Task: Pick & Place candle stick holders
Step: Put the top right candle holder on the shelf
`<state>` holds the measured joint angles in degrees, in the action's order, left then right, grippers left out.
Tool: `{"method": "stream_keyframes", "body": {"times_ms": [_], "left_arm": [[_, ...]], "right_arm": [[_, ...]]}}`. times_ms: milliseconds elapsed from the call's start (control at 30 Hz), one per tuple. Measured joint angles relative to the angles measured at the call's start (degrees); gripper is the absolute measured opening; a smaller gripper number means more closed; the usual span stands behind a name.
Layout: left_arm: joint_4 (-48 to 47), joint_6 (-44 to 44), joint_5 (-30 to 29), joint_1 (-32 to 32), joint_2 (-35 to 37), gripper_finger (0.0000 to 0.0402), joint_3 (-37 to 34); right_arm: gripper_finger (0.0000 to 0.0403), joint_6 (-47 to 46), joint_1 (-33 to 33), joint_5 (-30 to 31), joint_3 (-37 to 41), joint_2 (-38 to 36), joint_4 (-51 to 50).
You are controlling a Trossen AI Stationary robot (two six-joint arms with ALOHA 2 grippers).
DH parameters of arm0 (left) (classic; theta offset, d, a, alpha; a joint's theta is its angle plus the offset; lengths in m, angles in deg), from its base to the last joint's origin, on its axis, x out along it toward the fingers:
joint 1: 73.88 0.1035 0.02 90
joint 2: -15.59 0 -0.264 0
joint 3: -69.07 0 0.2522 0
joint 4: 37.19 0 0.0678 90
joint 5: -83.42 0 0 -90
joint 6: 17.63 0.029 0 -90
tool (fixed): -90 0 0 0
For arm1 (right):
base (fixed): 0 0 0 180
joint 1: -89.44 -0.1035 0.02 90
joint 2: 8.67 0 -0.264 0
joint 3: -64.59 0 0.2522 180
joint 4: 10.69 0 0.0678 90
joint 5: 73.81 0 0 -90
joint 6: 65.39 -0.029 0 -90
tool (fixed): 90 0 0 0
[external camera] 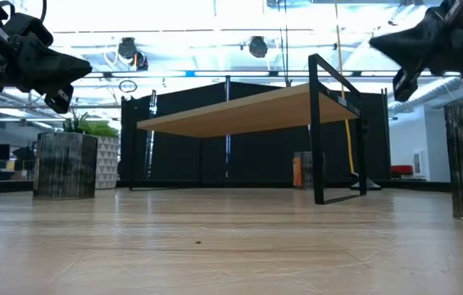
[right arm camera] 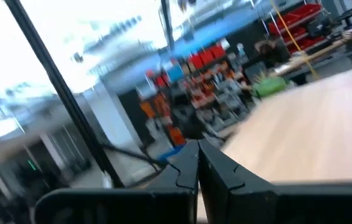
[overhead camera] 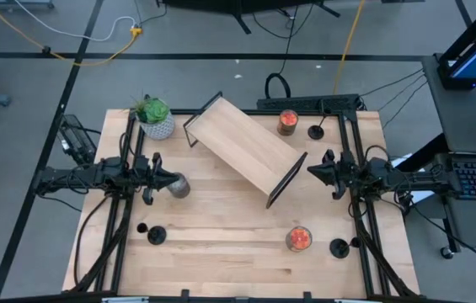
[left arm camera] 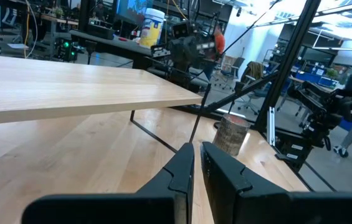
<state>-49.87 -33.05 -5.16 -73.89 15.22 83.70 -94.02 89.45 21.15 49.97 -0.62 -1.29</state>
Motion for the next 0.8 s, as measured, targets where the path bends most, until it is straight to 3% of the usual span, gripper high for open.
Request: {"method": "stream_keyframes", "body": {"times_ms": [267, 500, 633, 800], "left_arm": [[0.00, 0.00, -0.01, -0.01, -0.02, 0.0035, 0.00], [0.44, 2.35, -1.55, -0.01, -0.01, 0.0035, -0.02], [1.17, 6.40, -4.71, -0.02, -0.02, 0.0035, -0.02], [2.30, 13.05, -11.28, -0.02, -0.01, 0.0035, -0.07]], "right_arm": [[0.0000, -18.14, 0.00, 11.62, 0.00, -0.02, 20.75], [0.0000, -12.52, 0.00, 16.60, -0.39, -0.02, 31.88], [0.0000, -8.02, 0.02, 19.43, -3.64, 0.00, 27.96], [0.0000, -0.88, 0.02, 20.51, -12.08, 1.11, 13.44]]}}
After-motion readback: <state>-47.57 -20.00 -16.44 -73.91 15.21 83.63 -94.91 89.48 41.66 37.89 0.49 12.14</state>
